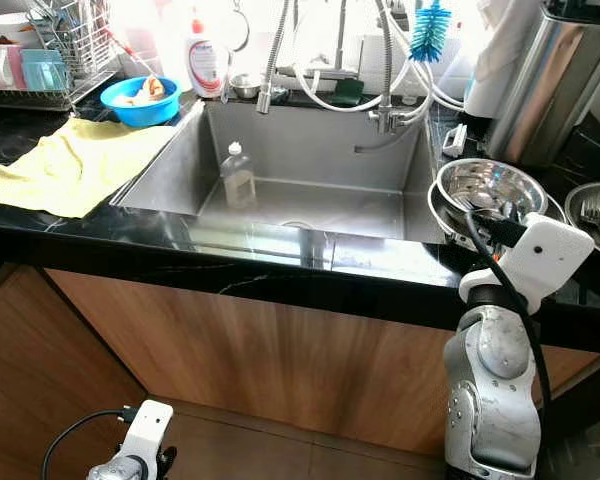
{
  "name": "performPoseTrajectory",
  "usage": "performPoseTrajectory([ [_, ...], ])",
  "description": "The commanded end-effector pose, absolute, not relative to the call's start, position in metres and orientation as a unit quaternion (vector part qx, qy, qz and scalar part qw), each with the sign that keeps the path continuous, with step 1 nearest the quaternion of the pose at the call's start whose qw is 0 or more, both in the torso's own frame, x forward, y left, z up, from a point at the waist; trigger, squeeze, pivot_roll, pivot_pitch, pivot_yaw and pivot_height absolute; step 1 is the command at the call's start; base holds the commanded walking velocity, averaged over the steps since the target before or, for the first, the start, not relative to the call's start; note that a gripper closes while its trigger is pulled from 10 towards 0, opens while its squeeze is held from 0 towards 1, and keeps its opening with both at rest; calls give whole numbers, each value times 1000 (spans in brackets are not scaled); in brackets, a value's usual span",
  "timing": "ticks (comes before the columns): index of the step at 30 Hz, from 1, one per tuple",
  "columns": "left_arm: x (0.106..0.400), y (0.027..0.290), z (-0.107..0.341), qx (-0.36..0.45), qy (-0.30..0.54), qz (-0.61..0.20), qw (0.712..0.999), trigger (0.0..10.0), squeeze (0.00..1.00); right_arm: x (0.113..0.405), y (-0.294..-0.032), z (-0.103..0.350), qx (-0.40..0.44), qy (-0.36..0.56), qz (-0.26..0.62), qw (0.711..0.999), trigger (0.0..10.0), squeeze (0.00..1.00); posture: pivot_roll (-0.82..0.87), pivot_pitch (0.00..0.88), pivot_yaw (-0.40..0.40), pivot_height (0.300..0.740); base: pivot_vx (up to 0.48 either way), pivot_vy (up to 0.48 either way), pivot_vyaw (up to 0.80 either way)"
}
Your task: Kitchen organization
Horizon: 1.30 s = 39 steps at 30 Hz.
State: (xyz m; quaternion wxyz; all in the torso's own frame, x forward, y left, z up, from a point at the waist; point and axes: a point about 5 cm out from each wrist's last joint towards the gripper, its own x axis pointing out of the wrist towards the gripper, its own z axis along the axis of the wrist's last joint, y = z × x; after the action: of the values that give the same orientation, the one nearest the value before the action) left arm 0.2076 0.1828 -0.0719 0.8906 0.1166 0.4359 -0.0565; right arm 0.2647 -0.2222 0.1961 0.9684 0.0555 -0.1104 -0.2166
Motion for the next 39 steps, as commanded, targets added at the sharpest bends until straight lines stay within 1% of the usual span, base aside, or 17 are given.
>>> performPoseTrajectory([
  [1,204,188,-74,124,443,-54,886,10000,0,264,-223,203,59,-126,-220,966,10000,0,-137,0,26,740,0,0,0],
  [5,204,188,-74,124,443,-54,886,10000,0,264,-223,203,59,-126,-220,965,10000,0,-137,0,26,740,0,0,0],
  [9,206,185,-72,122,438,-54,889,10000,0,262,-227,218,56,-170,-221,959,10000,0,-138,0,27,740,0,0,0],
  [23,206,187,-72,121,440,-52,888,10000,0,264,-224,221,57,-177,-210,960,10000,0,-137,0,23,740,0,0,0],
  [24,206,187,-72,121,439,-52,889,10000,0,268,-215,226,44,-186,-166,967,10000,0,-138,0,23,740,0,0,0],
  [26,207,187,-72,122,439,-52,889,10000,0,271,-203,229,43,-188,-111,975,10000,0,-141,0,22,740,0,0,0],
  [30,207,185,-72,123,436,-51,890,10000,0,275,-185,226,38,-173,-35,984,10000,0,-139,0,20,740,0,0,0],
  [34,208,186,-71,126,432,-42,892,10000,0,279,-176,220,16,-153,-13,988,10000,0,-138,0,19,740,0,0,0],
  [39,209,188,-71,121,431,-33,894,10000,0,282,-177,209,15,-127,-14,992,10000,0,-137,0,17,740,0,0,0],
])
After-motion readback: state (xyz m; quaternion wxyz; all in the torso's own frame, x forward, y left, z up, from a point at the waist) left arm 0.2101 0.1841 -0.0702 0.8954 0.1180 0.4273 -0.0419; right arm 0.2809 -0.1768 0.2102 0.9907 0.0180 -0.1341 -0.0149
